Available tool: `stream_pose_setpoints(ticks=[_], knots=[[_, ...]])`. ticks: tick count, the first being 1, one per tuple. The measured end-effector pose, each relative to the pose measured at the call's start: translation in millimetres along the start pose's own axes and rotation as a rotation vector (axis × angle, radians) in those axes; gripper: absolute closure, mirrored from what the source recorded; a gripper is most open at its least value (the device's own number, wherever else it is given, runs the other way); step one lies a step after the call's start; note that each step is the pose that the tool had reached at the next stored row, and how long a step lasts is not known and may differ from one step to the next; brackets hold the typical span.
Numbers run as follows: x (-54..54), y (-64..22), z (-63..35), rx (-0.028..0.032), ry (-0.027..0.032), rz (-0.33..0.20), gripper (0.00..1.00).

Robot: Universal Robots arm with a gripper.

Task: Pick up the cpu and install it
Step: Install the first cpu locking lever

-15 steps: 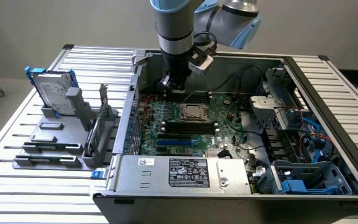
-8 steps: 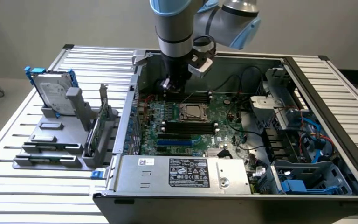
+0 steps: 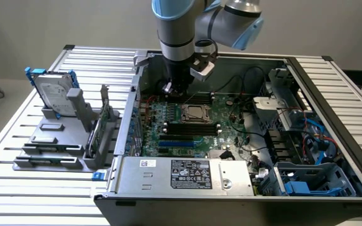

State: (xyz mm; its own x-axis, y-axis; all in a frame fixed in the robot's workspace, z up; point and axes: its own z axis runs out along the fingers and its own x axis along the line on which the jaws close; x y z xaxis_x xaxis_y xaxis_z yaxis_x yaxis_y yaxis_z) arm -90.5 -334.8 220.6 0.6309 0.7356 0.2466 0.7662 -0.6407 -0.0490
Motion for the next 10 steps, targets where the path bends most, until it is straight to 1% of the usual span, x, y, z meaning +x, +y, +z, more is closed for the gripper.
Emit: stream_pose_setpoints(ticks=[3, 5, 8, 9, 10], knots=[[-0.5, -0.5, 5.6, -0.0011, 0.0010, 0.000, 0.89], [-0.2, -1.2, 8.5, -0.0032, 0.0027, -0.001, 0.89], [0.7, -2.4, 11.7, -0.0114, 0.0066, -0.003, 0.89], [0.8, -2.6, 12.3, -0.0156, 0.0075, -0.004, 0.89], [0.8, -2.7, 12.7, -0.0201, 0.0070, -0.006, 0.89]])
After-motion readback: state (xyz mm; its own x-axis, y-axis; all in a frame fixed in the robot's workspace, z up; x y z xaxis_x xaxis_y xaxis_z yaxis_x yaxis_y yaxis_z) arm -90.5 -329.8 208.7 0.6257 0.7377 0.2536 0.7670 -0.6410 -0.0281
